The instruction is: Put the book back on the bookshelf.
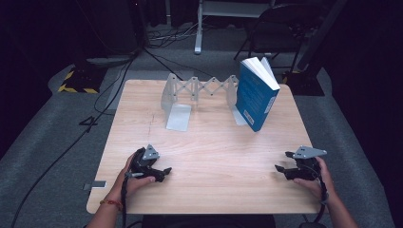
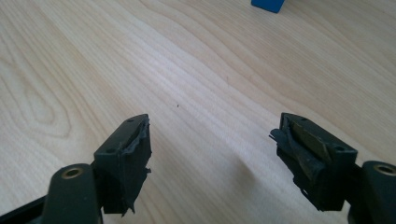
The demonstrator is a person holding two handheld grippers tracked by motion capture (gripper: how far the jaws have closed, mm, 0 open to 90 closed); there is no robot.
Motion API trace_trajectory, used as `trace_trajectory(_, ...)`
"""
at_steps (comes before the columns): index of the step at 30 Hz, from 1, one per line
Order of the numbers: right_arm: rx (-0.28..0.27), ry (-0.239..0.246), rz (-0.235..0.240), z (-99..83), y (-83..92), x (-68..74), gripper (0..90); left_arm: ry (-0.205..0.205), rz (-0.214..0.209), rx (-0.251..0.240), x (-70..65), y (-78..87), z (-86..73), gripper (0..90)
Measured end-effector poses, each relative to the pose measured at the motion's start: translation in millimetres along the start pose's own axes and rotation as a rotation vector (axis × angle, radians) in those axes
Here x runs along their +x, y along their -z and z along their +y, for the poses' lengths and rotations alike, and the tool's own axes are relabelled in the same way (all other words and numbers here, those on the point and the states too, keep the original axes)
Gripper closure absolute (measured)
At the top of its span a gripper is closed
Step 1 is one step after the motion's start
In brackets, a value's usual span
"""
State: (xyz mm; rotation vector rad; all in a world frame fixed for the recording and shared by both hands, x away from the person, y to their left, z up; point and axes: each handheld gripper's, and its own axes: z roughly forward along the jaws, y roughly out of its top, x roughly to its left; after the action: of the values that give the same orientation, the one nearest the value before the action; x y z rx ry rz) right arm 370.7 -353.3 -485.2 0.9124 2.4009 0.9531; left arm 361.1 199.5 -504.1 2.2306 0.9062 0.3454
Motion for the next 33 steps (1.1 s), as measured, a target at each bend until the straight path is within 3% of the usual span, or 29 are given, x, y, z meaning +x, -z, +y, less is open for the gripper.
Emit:
trace_trajectory(11, -0.011, -0.062, 0.009, -28.1, 8.6, -1.0, 24.7, 0.000, 0.000, 0.000, 0.0, 0.0, 0.0, 15.5)
trace_trajectory(17, -0.028, -0.140, 0.022, -40.0, 13.7, -7.1, 23.2, 0.000, 0.000, 0.000, 0.0, 0.0, 0.0, 15.5)
trace_trajectory(33, -0.026, -0.144, 0.013, -39.7, 13.0, -6.4, 21.1, 0.001, 0.008, -0.001, -0.9, 0.3, -0.3, 15.7)
